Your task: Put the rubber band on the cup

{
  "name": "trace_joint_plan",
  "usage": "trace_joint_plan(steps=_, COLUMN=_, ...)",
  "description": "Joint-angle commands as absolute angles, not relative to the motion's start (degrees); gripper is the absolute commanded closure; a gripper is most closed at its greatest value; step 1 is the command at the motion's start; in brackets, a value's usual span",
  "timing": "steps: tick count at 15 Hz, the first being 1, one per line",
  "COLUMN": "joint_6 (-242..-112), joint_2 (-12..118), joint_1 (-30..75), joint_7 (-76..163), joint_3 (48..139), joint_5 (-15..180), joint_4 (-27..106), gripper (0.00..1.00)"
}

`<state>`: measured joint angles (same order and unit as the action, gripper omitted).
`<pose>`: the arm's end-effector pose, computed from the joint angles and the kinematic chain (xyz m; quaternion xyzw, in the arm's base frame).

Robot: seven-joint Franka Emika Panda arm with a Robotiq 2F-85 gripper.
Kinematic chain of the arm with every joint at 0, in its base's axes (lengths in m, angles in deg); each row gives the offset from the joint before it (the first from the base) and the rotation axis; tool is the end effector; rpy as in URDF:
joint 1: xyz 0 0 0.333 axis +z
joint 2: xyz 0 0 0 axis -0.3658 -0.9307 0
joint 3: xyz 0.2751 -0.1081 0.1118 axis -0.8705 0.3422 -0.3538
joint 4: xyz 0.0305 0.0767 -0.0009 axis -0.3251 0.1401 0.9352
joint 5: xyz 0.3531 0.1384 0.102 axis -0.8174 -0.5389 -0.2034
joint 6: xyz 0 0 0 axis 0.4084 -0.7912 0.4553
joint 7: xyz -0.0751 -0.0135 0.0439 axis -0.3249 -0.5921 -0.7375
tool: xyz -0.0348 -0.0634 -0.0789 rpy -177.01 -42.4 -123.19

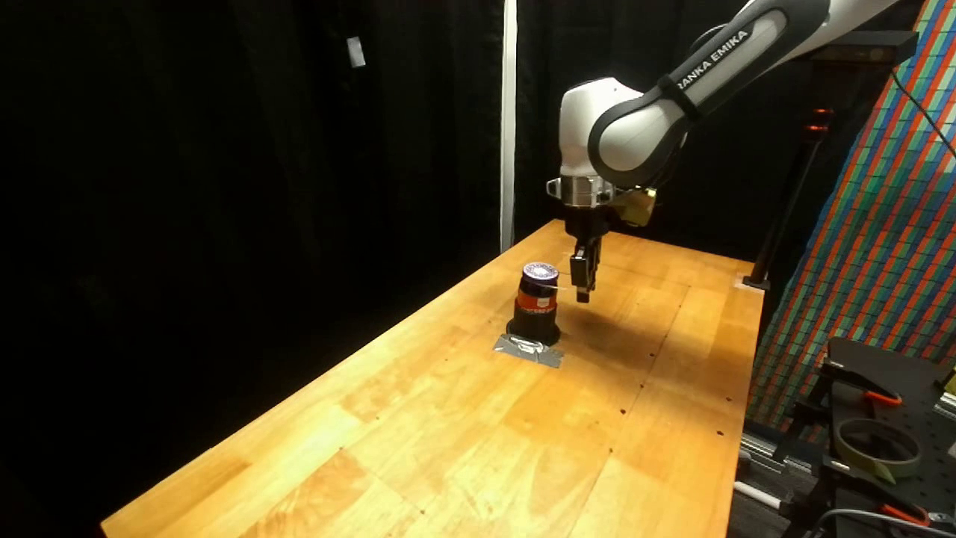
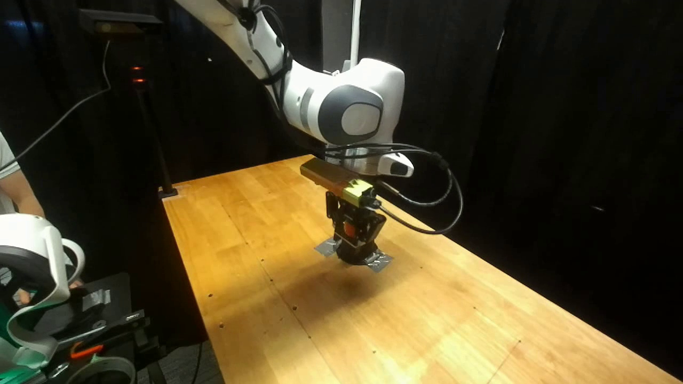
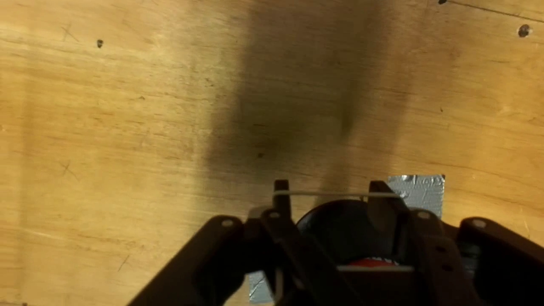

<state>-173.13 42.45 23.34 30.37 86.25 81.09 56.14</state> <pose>0.6165 0.0516 0.2429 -0.9907 -0.1264 0.0496 0.0038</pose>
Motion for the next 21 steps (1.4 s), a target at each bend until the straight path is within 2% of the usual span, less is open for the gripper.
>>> trace_joint_plan(steps=1, joint_6=-187.96, joint_2=50.58, joint_1=20.58, joint_7=26.03, joint_3=84.84, joint_5=78.48, joint_4=70.15, gripper=0.77)
trace_joint_plan(steps=3, joint_6=-197.32, joint_2=52.57, joint_1=18.79, joint_7=22.99, joint_3=83.04, joint_5=74.89, joint_4=75.52, gripper=0.88)
trace_joint_plan(steps=6, joint_6=-210.33, joint_2=53.48, joint_1=14.35, joint_7=15.97, joint_3=77.59, joint_5=66.41, joint_4=81.93, gripper=0.94)
trace_joint_plan(steps=9, joint_6=-220.18, joint_2=52.36, joint_1=4.76, joint_7=5.47, joint_3=65.43, joint_5=54.3, joint_4=85.16, gripper=0.91)
trace_joint_plan(steps=14, joint_6=-230.46, joint_2=45.8, joint_1=-12.33, joint_7=-10.61, joint_3=42.64, joint_5=36.81, joint_4=81.16, gripper=0.88)
trace_joint_plan(steps=19, joint_6=-244.99, joint_2=34.39, joint_1=-32.92, joint_7=-12.85, joint_3=21.76, joint_5=45.78, joint_4=84.94, gripper=0.89)
trace_joint_plan(steps=21, joint_6=-249.12, joint_2=30.12, joint_1=-38.45, joint_7=-12.59, joint_3=18.48, joint_5=51.45, joint_4=88.73, gripper=0.89)
